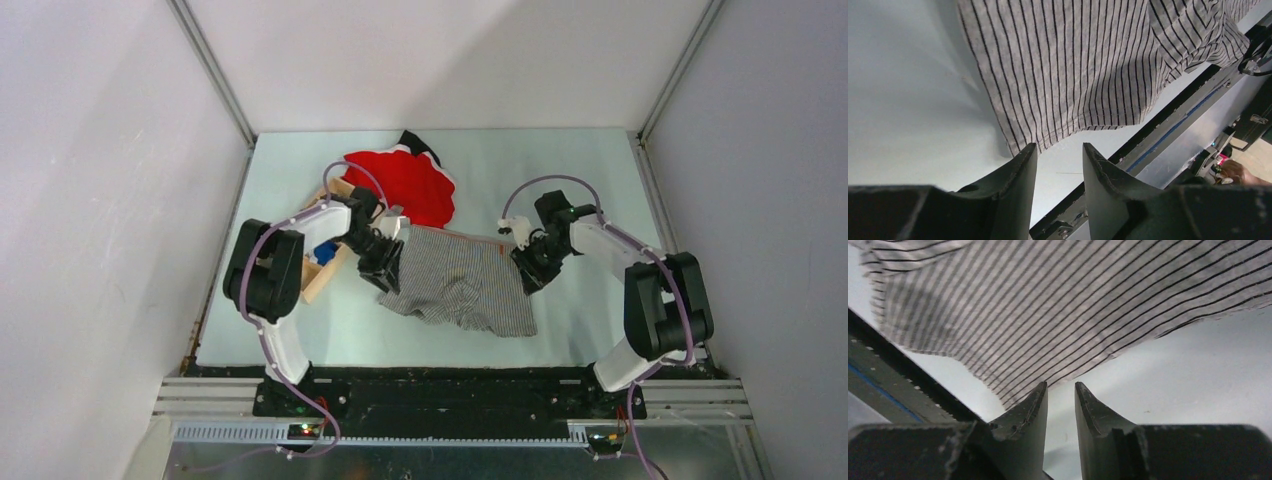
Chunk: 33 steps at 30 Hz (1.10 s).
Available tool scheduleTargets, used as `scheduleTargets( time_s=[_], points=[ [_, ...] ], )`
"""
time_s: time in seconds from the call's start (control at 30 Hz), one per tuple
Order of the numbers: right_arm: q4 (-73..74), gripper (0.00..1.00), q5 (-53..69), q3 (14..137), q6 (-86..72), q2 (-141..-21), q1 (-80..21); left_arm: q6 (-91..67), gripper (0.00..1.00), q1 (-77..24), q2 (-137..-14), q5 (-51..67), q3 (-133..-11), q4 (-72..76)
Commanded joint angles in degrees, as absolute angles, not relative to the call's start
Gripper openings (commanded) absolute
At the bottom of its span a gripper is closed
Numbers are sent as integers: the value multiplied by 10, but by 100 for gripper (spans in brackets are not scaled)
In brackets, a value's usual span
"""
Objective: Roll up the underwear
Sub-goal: Flatten out the underwear at the center of the board.
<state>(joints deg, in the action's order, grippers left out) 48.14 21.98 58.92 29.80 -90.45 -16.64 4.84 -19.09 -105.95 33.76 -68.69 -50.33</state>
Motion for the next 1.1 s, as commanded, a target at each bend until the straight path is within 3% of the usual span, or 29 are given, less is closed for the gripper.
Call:
scheduleTargets(
  time_s=[0.0,0.2,0.43,0.63,0.8,0.93,1.07],
  points=[
    [453,30,173,603,345,-954,-157,25,44,-219,-1063,363,-673,-452],
    [412,30,128,652,355,-1039,-153,-3,46,-309,-1061,307,-615,-414],
    [401,29,104,730,333,-1118,-124,-77,48,-417,-968,233,-527,-369],
    [421,29,81,792,296,-1145,-119,-79,58,-460,-880,90,-531,-392],
    [476,33,87,801,290,-1090,-116,-19,72,-381,-869,51,-611,-429],
    [526,43,219,794,299,-995,-111,-24,80,-269,-915,68,-740,-455],
    [474,55,317,725,294,-896,-124,-52,82,-203,-997,166,-808,-432]
  ],
)
